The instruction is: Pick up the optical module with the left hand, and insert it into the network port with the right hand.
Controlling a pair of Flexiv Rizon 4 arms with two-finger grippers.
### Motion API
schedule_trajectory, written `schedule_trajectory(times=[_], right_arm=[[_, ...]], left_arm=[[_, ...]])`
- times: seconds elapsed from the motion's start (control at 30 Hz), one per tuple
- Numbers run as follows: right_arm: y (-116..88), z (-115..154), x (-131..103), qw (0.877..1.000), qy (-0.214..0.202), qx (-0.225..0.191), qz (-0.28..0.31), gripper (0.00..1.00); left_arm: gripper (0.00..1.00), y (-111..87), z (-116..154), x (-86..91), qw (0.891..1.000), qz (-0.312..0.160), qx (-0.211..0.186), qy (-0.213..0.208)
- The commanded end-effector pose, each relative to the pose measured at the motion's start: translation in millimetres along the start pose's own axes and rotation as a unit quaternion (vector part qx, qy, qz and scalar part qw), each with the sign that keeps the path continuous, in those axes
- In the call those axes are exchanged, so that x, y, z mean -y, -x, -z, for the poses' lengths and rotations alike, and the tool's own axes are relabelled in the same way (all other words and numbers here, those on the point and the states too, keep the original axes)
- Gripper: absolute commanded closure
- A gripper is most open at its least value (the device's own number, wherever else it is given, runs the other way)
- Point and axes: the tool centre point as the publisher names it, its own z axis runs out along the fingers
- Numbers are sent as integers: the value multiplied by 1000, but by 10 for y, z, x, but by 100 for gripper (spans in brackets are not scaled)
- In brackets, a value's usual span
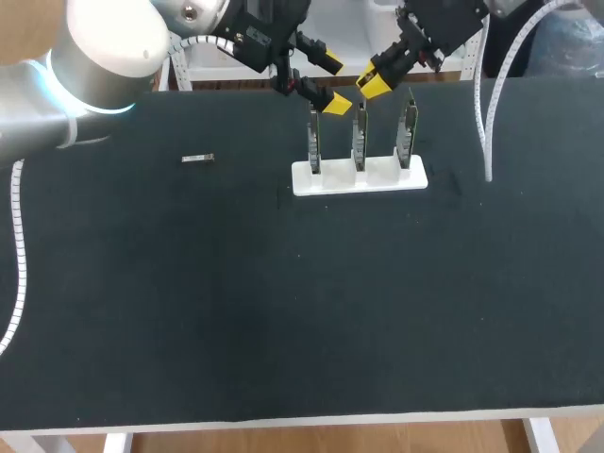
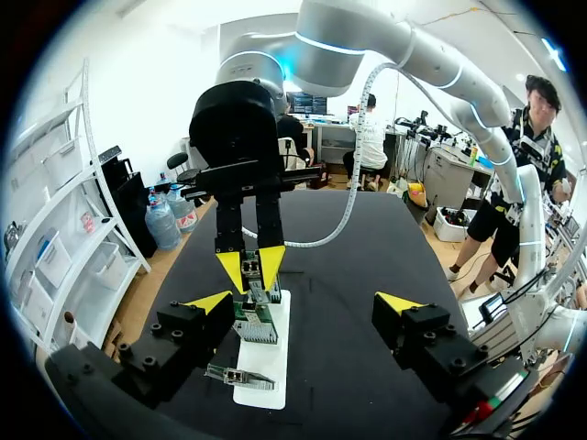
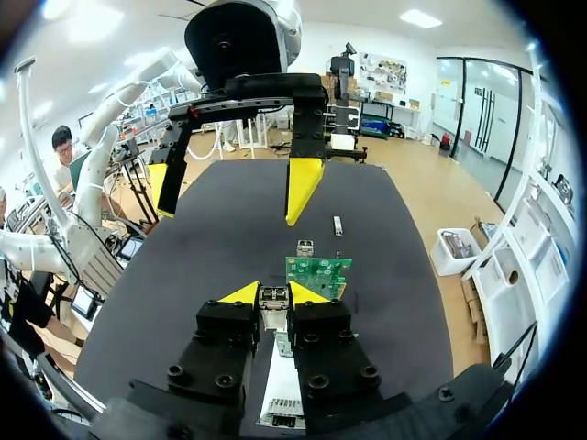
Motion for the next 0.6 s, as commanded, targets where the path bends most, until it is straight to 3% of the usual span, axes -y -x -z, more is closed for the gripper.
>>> schedule_trajectory(times=[0.03, 0.6], right_arm=[[4, 15, 135, 1000, 19, 0, -2, 100], [-37, -33, 209, 1000, 27, -5, -10, 100]], left_arm=[[0, 5, -1, 13, 1000, 1, -2, 2], [0, 5, -1, 13, 1000, 1, -2, 2]])
